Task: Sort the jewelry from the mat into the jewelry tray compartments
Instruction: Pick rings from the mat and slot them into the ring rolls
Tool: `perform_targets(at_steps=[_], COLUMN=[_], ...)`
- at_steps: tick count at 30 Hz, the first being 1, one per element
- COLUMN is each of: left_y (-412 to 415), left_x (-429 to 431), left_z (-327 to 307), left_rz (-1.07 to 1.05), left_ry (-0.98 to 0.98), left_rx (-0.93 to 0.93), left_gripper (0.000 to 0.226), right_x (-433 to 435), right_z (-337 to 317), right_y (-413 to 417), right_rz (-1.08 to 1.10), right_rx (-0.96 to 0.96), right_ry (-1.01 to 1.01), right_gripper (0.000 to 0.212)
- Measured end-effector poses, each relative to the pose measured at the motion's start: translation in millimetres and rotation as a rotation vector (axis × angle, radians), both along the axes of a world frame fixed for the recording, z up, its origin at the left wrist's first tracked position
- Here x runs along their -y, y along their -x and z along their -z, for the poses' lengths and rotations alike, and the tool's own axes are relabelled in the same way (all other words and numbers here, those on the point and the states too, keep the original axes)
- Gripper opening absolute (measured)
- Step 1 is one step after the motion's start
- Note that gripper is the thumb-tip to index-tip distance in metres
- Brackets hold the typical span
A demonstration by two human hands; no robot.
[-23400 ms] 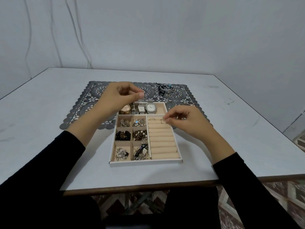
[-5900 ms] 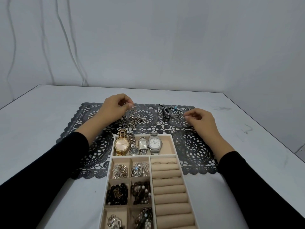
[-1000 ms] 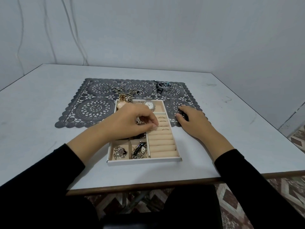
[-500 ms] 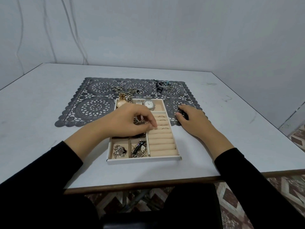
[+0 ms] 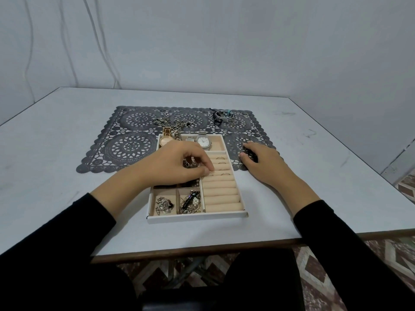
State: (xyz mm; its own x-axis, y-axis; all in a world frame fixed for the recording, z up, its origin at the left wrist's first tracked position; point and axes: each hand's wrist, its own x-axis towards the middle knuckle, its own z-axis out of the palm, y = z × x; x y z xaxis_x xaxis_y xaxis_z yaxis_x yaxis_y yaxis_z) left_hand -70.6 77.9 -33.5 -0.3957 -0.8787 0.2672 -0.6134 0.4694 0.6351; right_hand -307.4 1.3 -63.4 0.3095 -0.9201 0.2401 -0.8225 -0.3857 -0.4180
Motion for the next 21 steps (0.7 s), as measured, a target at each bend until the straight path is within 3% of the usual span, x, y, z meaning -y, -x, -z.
perform_targets(at_steps=[21], left_y=[2.0], left_x=[1.7], left_z=[-3.1], left_rz=[-0.047], left_ry=[-0.063], left_rx=[-0.016], left_gripper=[0.009], right_x=[0.1], right_z=[-0.6], right_y=[0.4], right_rz=[0.003], right_rx=[0.027], right_ry=[-0.013], right_gripper=[0.037])
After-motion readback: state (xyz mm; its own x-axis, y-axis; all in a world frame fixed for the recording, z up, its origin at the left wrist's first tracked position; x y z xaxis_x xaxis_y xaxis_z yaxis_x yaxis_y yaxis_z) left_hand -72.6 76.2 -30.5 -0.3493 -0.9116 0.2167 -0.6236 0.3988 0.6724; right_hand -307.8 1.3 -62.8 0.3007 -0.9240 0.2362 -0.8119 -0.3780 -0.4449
